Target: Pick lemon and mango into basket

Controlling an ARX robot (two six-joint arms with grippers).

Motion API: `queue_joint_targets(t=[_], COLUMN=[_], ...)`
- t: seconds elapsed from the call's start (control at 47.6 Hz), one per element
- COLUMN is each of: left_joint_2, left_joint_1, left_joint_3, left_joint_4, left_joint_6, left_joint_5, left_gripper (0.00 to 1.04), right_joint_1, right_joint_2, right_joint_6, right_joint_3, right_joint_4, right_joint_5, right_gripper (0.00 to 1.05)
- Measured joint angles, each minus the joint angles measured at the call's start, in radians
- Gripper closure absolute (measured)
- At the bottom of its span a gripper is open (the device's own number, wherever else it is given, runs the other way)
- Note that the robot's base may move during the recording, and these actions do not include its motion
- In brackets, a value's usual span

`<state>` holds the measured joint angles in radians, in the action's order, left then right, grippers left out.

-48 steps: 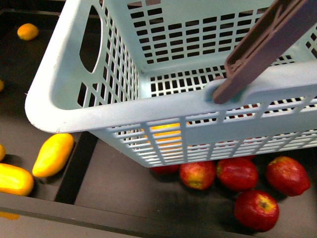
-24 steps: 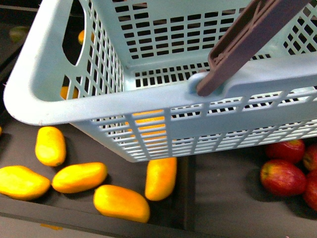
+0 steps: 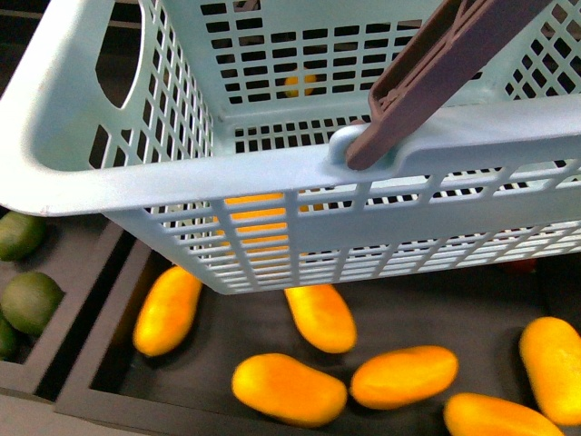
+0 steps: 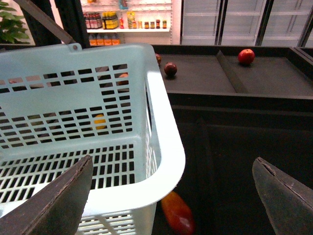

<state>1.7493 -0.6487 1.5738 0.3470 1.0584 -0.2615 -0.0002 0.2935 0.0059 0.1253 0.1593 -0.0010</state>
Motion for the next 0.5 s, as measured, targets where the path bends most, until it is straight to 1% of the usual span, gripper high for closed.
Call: queue_joint_targets(t=[0.357,0.442,0.463,0.484,0.505], left_joint_2=[0.0,0.0,0.0,0.0,0.0], left_joint_1=[0.0,0.013,0.018,0.02,0.022], left_joint_3=[0.0,0.0,0.0,0.0,0.0], left_joint_4=[0.0,0.0,0.0,0.0,0.0], left_joint_6=[-0.002,0.0,-0.004,-0.004,-0.005], left_joint_5=[0.0,0.003,0.012,0.017,0.019], left_gripper=[0.82,0.82,0.84,0.88,0.93], right_joint_1=[0.0,0.0,0.0,0.012,0.041], right_joint_2=[0.0,0.0,0.001,0.015,0.051], right_joint_6=[0.0,0.0,0.001,0.029,0.095], right_joint_3=[-0.001,-0.001,-0.001,0.007,0.054], right_joint_4=[0.0,0.0,0.0,-0.031,-0.152], right_joint_5=[0.0,-0.006,-0.005,0.038,0.156], right_gripper=[0.09,0.09,0.09,0.09,0.09])
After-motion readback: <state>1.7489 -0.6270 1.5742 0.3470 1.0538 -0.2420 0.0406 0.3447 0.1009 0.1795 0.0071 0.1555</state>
